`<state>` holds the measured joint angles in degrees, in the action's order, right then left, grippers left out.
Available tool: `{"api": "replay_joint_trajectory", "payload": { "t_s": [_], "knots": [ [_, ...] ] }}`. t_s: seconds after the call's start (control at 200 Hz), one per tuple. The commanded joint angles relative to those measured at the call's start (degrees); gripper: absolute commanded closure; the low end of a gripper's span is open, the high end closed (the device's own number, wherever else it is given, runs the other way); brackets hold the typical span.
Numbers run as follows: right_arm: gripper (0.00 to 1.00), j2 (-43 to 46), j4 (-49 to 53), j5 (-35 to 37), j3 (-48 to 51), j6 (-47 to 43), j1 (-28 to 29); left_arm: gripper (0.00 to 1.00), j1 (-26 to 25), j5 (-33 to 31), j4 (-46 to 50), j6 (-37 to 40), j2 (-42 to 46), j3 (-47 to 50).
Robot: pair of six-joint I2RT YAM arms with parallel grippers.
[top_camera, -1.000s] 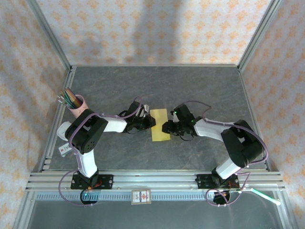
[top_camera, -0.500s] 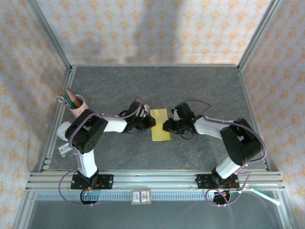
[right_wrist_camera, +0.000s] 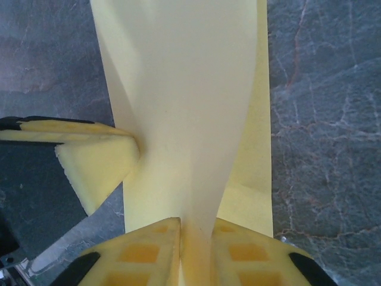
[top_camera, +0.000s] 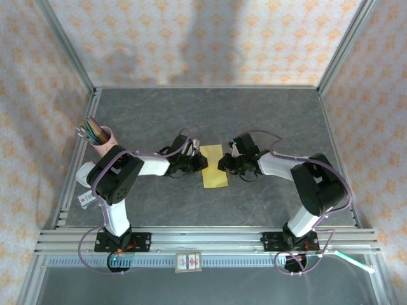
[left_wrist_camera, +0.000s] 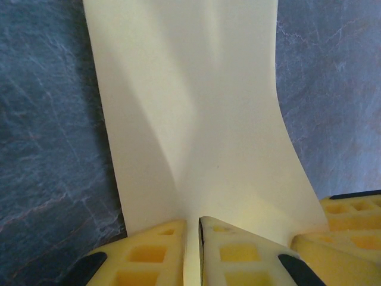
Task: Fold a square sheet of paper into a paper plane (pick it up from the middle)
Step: Fold the triangle a second time at the center of the table.
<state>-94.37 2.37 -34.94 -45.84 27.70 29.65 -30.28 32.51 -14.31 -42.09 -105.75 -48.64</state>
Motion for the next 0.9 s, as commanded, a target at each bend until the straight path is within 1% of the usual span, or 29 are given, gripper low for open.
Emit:
{"api": "replay_joint_trajectory", "payload": {
  "t_s": [0.0,0.16,0.295,0.45,0.47,0.511,0.681,0.801,0.896],
  "knots": [
    [0.85,-0.47,-0.29,0.12,-1.29,0.80,-0.73,0.81,0.13,-2.54,4.94,1.78,-1.75,-0.88],
    [0.88,-0.73,0.82,-0.65,-1.26,2.68,-0.80,0.74,0.08,-2.71,4.86,3.28,-0.41,-2.66],
    [0.91,-0.64,1.80,-1.68,-0.80,4.87,-0.82,0.68,0.05,-3.15,3.67,5.44,3.08,-2.70],
    [0.95,-0.55,1.32,-4.26,0.09,8.82,-0.82,0.59,-1.27,-4.65,-4.10,8.11,11.16,3.37],
    [0.95,-0.55,1.12,-4.64,0.22,9.41,-0.82,0.58,-1.75,-5.11,-5.27,8.16,12.38,4.36],
    [0.96,-0.60,0.68,-5.50,0.45,10.41,-0.82,0.57,-2.94,-6.55,-7.53,10.70,14.95,6.55],
    [0.98,-0.91,-0.28,-8.27,0.75,13.85,-0.86,0.51,-9.90,-16.62,-11.97,18.30,24.22,14.40],
    [0.98,-0.74,-0.26,-9.61,0.76,15.55,-1.10,0.44,-15.78,-22.63,-14.26,23.01,28.26,18.78],
    [0.98,-0.47,-0.17,-10.22,0.84,16.41,-1.33,0.43,-20.05,-25.73,-17.33,26.37,30.17,22.01]
  ]
}}
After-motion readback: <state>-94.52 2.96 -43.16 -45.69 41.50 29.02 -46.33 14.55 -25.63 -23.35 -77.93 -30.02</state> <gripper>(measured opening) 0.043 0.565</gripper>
